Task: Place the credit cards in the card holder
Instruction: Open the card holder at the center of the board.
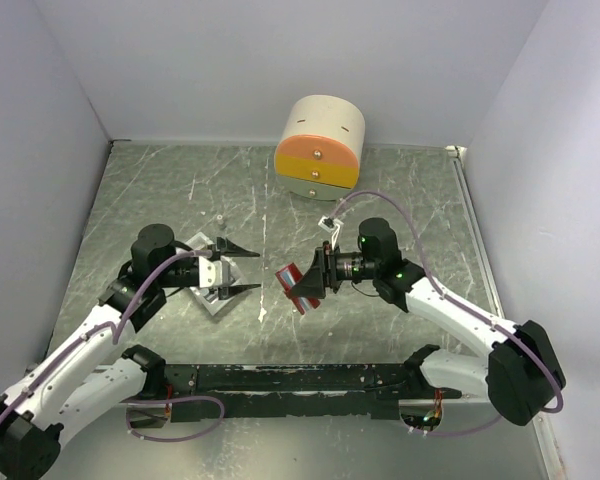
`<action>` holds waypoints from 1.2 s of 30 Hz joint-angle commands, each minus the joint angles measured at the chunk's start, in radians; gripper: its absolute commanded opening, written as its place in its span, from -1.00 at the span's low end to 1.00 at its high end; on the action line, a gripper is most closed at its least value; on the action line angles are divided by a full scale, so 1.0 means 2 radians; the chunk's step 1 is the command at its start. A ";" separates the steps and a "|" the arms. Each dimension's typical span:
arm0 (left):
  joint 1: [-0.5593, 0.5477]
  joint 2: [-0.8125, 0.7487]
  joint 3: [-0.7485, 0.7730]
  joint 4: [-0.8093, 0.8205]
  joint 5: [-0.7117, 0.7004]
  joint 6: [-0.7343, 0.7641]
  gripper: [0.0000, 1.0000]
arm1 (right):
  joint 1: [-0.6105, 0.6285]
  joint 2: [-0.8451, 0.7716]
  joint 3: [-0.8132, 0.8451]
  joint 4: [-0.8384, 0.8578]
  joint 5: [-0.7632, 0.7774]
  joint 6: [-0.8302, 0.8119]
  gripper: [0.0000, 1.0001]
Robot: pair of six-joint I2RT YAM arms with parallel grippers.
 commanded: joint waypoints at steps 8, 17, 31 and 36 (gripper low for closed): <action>-0.014 0.036 0.011 0.015 0.069 0.072 0.09 | 0.026 0.030 0.020 0.090 -0.059 0.057 0.25; -0.026 0.063 0.022 0.002 0.087 0.088 -0.02 | 0.049 0.043 0.031 0.087 -0.056 0.058 0.25; -0.034 0.072 0.033 0.027 0.057 0.004 -0.86 | 0.052 -0.028 0.028 0.005 0.065 0.043 0.87; -0.034 0.095 0.035 0.054 0.039 -0.081 -0.86 | 0.053 -0.093 0.039 -0.095 0.163 -0.019 0.99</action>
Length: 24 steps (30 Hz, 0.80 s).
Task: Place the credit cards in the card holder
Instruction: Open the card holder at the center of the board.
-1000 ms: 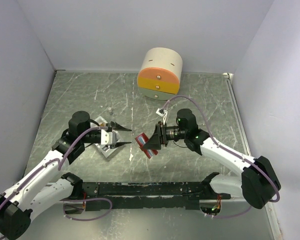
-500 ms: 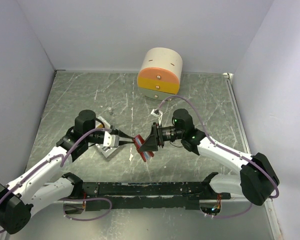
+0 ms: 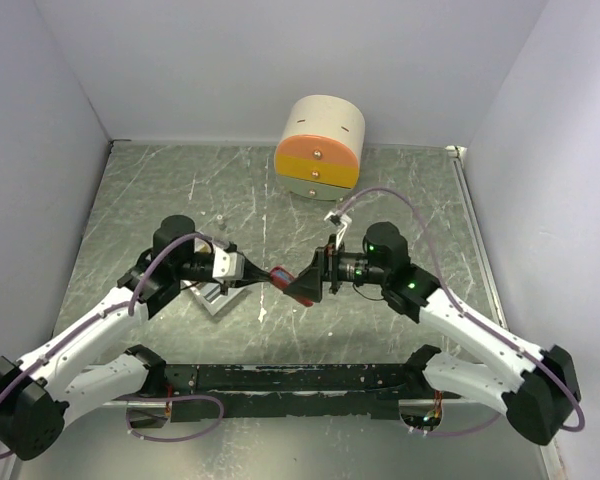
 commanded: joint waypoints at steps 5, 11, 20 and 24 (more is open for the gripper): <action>-0.003 0.042 0.029 0.059 -0.023 -0.158 -0.86 | 0.002 -0.042 0.022 -0.112 0.091 -0.095 0.57; -0.004 0.058 0.046 0.039 -0.043 -0.202 -0.86 | 0.002 -0.043 0.012 -0.122 0.098 -0.116 0.17; -0.004 0.069 0.065 0.028 -0.070 -0.266 -0.48 | 0.003 -0.003 0.005 -0.105 0.095 -0.096 -0.62; -0.004 0.031 0.073 0.003 -0.171 -0.335 -0.02 | 0.002 -0.022 -0.002 -0.070 0.110 -0.040 -0.76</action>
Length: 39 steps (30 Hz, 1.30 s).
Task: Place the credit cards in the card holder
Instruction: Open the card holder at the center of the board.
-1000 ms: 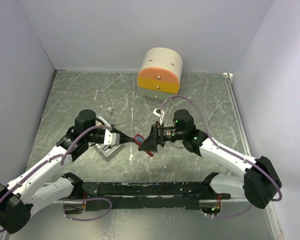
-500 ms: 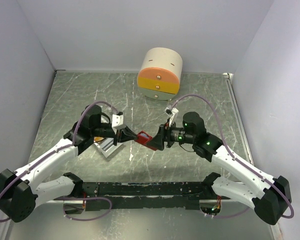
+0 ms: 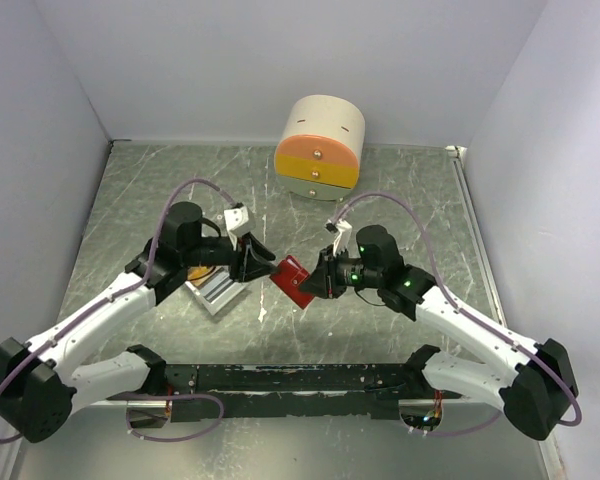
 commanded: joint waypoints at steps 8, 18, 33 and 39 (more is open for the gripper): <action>-0.002 -0.129 0.008 -0.019 -0.170 -0.252 0.48 | 0.001 -0.092 -0.078 0.186 0.045 0.191 -0.74; -0.003 -0.190 -0.060 0.088 -0.174 -0.383 0.61 | 0.002 -0.086 -0.079 0.307 0.017 0.241 -0.71; -0.003 -0.147 -0.119 0.232 -0.142 -0.466 0.60 | 0.005 -0.055 -0.089 0.371 -0.003 0.274 -0.69; -0.003 -0.122 -0.129 0.281 -0.132 -0.492 0.49 | 0.012 -0.039 -0.103 0.399 -0.007 0.289 -0.68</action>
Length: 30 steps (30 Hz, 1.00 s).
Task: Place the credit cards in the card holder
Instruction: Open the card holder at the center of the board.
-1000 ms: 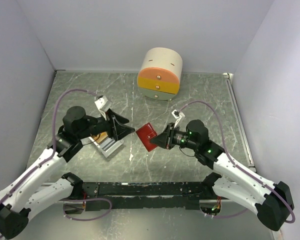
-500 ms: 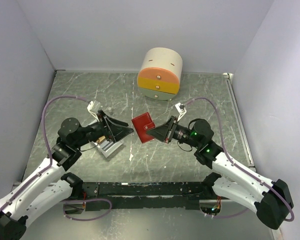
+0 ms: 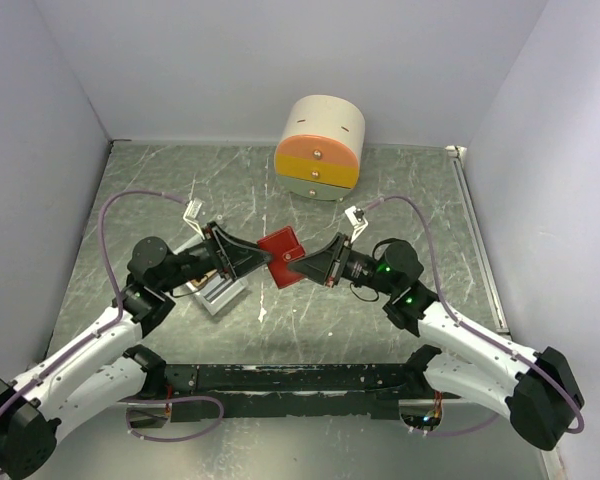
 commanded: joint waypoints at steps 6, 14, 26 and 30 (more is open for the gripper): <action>-0.002 0.027 -0.012 0.078 0.023 -0.033 0.05 | 0.010 0.015 -0.020 0.043 -0.004 0.007 -0.65; -0.003 0.013 -0.005 0.019 0.000 -0.010 -0.68 | 0.011 0.017 -0.014 -0.031 0.010 -0.032 -0.25; -0.003 0.029 0.021 -0.129 -0.049 0.058 -0.86 | 0.013 -0.004 0.118 -0.381 0.175 -0.185 0.20; -0.003 0.061 0.030 -0.149 -0.050 0.068 -0.86 | 0.027 0.005 0.124 -0.382 0.181 -0.171 0.02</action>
